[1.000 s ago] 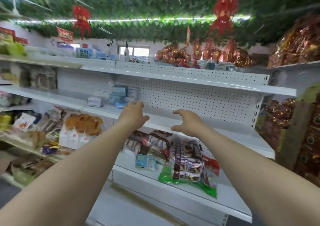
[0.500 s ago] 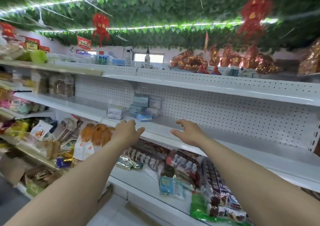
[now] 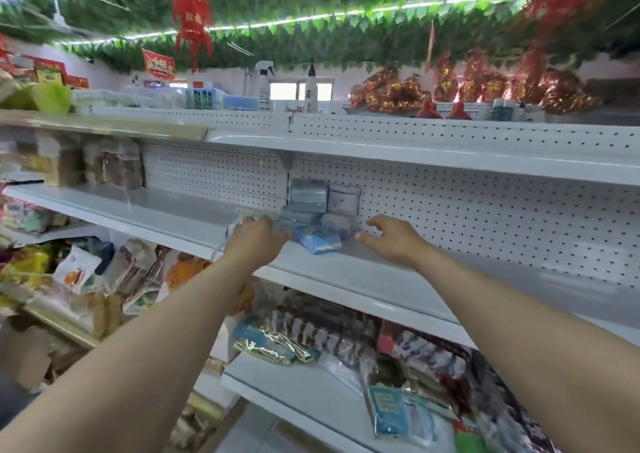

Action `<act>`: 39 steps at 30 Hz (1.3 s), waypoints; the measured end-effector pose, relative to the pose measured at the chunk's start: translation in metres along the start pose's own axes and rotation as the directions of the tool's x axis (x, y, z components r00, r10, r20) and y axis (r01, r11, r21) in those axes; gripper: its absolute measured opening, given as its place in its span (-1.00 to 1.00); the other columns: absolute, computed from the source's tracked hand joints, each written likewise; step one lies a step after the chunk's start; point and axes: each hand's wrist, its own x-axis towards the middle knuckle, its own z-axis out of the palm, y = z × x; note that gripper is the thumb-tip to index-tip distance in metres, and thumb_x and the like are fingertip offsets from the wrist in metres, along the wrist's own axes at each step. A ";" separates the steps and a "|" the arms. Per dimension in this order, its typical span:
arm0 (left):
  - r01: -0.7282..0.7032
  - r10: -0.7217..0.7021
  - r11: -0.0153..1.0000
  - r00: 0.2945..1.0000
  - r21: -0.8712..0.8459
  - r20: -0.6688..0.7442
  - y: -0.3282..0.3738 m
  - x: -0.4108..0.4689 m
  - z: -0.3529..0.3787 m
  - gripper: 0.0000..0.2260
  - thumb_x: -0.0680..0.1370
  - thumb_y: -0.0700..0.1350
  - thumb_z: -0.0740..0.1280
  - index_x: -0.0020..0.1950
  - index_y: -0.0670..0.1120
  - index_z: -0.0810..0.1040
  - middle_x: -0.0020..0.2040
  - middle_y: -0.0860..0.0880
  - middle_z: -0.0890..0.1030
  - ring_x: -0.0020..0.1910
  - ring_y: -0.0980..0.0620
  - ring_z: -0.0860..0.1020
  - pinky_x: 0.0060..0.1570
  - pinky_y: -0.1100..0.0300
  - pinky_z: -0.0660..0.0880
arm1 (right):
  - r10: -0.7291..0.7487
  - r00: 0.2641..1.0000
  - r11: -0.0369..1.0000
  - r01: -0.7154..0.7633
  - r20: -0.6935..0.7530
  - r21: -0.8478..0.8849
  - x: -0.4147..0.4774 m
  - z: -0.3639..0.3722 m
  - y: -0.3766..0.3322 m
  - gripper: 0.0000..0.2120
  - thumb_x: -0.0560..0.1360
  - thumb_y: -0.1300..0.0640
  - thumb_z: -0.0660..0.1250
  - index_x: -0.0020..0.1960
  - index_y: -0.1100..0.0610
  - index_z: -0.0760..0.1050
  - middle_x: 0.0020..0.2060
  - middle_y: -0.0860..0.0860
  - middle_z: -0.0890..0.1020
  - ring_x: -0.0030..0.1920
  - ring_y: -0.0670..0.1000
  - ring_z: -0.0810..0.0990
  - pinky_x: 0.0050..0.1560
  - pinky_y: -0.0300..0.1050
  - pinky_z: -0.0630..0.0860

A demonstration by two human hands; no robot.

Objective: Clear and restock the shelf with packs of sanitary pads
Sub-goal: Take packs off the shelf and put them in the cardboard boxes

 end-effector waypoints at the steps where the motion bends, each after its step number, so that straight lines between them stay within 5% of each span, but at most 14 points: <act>1: 0.003 -0.003 1.000 1.000 0.003 0.021 -0.005 0.015 0.002 -0.40 0.61 0.28 0.15 0.49 -0.12 0.34 0.40 -0.24 0.40 0.34 -0.26 0.40 0.30 -0.11 0.42 | 0.013 1.000 1.000 -0.013 0.000 -0.007 0.009 0.007 -0.002 -0.45 0.60 -0.15 0.31 0.49 0.08 0.37 0.44 0.07 0.45 0.40 0.10 0.45 0.32 -0.07 0.39; 16: -0.149 0.163 0.977 0.983 -0.152 0.089 -0.072 0.220 0.022 -0.42 0.63 0.28 0.13 0.34 -0.19 0.47 0.25 -0.19 0.58 0.22 -0.17 0.53 0.04 0.09 0.40 | 0.335 0.941 0.942 -0.333 -0.050 0.043 0.161 0.097 -0.037 -0.45 0.59 -0.21 0.28 0.44 0.10 0.45 0.41 0.06 0.47 0.38 0.10 0.45 0.36 -0.10 0.37; 21: -0.121 0.170 0.973 0.952 -0.196 0.255 -0.066 0.277 0.055 -0.29 0.59 0.39 0.04 0.31 -0.20 0.51 0.26 -0.18 0.57 0.18 -0.16 0.53 -0.02 0.13 0.41 | 0.452 0.889 0.885 -0.437 -0.071 0.161 0.207 0.112 -0.047 -0.52 0.57 -0.31 0.22 -0.02 0.12 0.54 0.04 0.11 0.58 0.05 0.14 0.59 0.16 -0.01 0.57; 25: -0.129 0.194 0.966 0.935 -0.224 0.296 -0.060 0.306 0.076 -0.28 0.60 0.37 0.04 0.38 -0.23 0.44 0.32 -0.24 0.52 0.15 -0.17 0.53 -0.03 0.11 0.42 | 0.469 0.883 0.854 -0.441 -0.039 0.275 0.244 0.113 -0.053 -0.30 0.54 -0.38 0.19 0.28 0.24 0.51 0.15 0.17 0.59 0.13 0.19 0.62 0.20 0.17 0.59; 28: -0.190 0.272 0.938 0.922 -0.290 0.275 -0.059 0.321 0.090 -0.38 0.61 0.36 0.05 0.02 -0.21 0.51 0.05 -0.20 0.61 -0.09 -0.12 0.51 -0.20 0.12 0.35 | 0.479 0.877 0.810 -0.448 0.011 0.379 0.263 0.112 -0.057 -0.30 0.49 -0.43 0.23 0.30 0.14 0.48 0.16 0.07 0.56 0.13 0.13 0.61 0.20 0.08 0.61; 31: -0.190 0.325 0.889 0.903 -0.416 0.282 -0.062 0.336 0.100 -0.42 0.57 0.39 0.10 -0.27 -0.12 0.38 -0.27 -0.09 0.48 -0.19 -0.09 0.47 -0.26 0.12 0.29 | 0.492 0.869 0.748 -0.454 0.054 0.484 0.282 0.118 -0.063 -0.32 0.44 -0.46 0.29 0.29 0.06 0.51 0.09 0.04 0.59 0.10 0.09 0.64 0.17 0.00 0.63; 39: -0.181 0.458 0.731 0.844 -0.658 0.277 -0.075 0.348 0.105 -0.31 0.33 0.56 0.26 -0.24 -0.12 0.46 -0.32 -0.10 0.48 -0.30 -0.03 0.47 -0.24 0.13 0.34 | 0.496 0.855 0.483 -0.418 0.153 0.769 0.308 0.131 -0.066 -0.43 0.32 -0.24 0.58 0.14 0.12 0.58 0.11 0.16 0.67 0.05 0.17 0.71 0.07 0.08 0.67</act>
